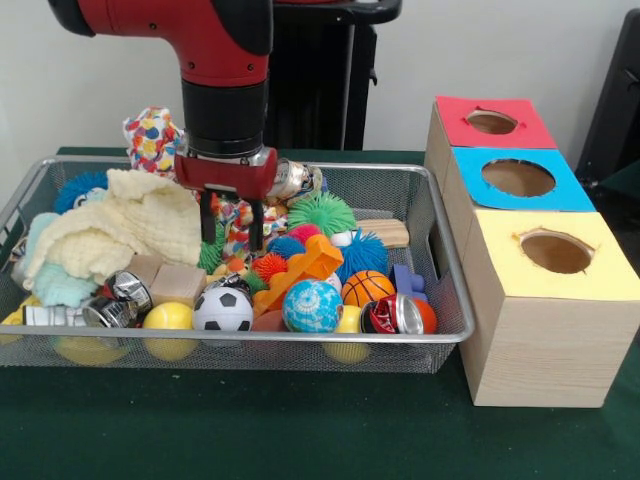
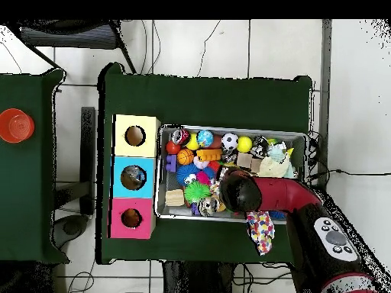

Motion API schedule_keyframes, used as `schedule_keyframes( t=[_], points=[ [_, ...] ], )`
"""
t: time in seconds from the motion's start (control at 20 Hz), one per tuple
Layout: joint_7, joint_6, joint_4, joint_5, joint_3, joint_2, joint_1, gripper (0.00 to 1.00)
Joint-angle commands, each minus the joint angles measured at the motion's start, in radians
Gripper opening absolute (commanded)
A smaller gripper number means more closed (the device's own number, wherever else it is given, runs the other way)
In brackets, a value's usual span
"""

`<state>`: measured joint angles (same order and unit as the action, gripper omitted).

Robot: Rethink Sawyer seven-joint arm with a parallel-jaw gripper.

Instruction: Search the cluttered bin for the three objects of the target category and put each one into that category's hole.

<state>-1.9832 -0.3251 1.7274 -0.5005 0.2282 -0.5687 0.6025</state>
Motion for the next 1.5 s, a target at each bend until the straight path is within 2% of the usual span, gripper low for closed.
schedule_keyframes(
  t=[0.05,0.5,0.85,1.25,1.5],
  points=[
    [-0.003,-0.001,-0.052,-0.071,-0.040,0.042,-0.014,1.00],
    [-0.050,0.116,0.029,-0.091,-0.048,0.088,0.011,1.00],
    [-0.044,0.213,0.089,-0.074,0.040,0.104,0.101,1.00],
    [-0.023,0.228,0.085,-0.053,0.136,0.110,0.169,1.00],
    [-0.011,0.183,0.074,-0.041,0.157,0.103,0.175,1.00]
  ],
)
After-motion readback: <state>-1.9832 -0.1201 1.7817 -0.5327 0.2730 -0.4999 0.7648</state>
